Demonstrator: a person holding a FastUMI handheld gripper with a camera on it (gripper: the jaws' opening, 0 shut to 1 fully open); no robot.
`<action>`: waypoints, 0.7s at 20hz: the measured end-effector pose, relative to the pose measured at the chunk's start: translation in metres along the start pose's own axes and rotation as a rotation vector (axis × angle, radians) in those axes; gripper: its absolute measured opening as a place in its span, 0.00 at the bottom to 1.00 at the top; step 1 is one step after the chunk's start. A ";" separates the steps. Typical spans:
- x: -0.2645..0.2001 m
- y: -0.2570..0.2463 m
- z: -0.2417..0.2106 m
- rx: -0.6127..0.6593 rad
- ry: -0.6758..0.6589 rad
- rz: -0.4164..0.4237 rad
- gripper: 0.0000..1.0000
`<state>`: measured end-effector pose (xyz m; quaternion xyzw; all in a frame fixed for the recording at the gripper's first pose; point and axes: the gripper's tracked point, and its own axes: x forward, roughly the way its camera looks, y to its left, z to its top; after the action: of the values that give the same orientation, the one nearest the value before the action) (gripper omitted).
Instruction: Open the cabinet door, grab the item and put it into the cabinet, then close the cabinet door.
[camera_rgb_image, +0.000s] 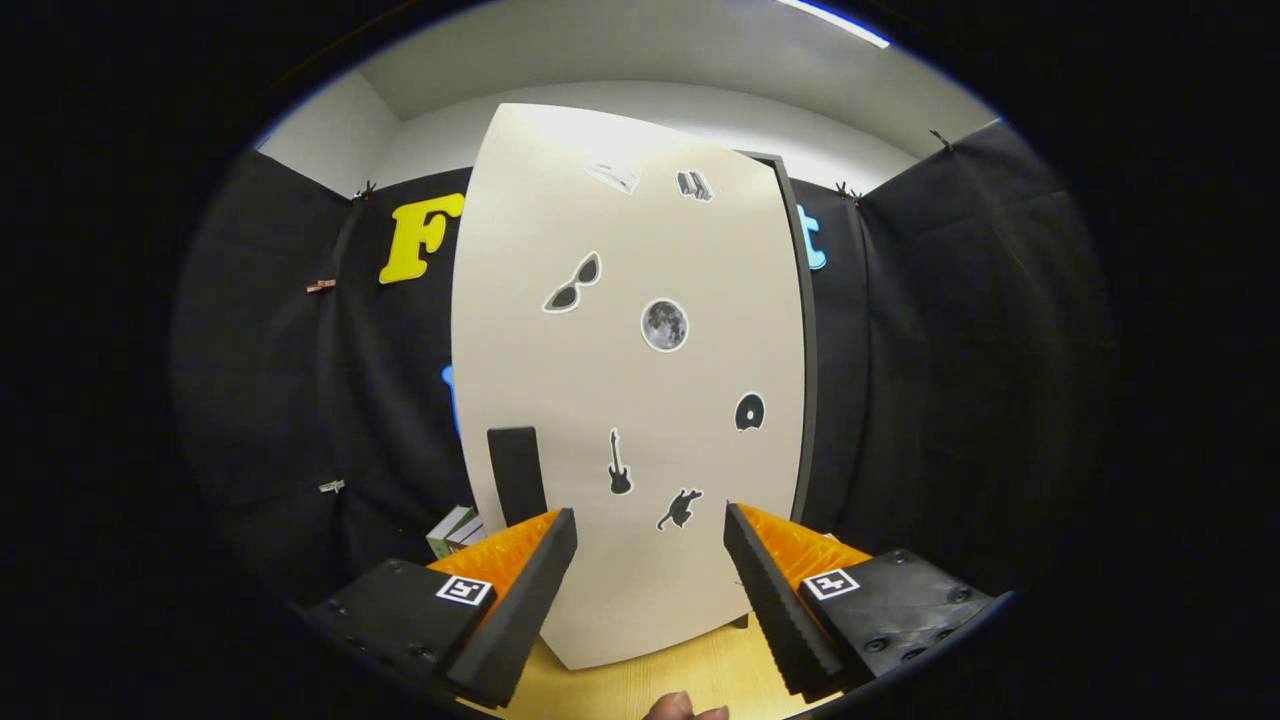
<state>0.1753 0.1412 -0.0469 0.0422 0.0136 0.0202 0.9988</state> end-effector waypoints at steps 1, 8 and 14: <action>0.001 0.003 0.003 0.003 -0.004 0.001 0.97; 0.000 -0.006 0.014 -0.044 -0.041 -0.019 0.97; 0.001 -0.010 0.014 -0.074 -0.059 -0.034 0.97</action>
<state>0.1768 0.1305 -0.0338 0.0055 -0.0159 0.0024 0.9999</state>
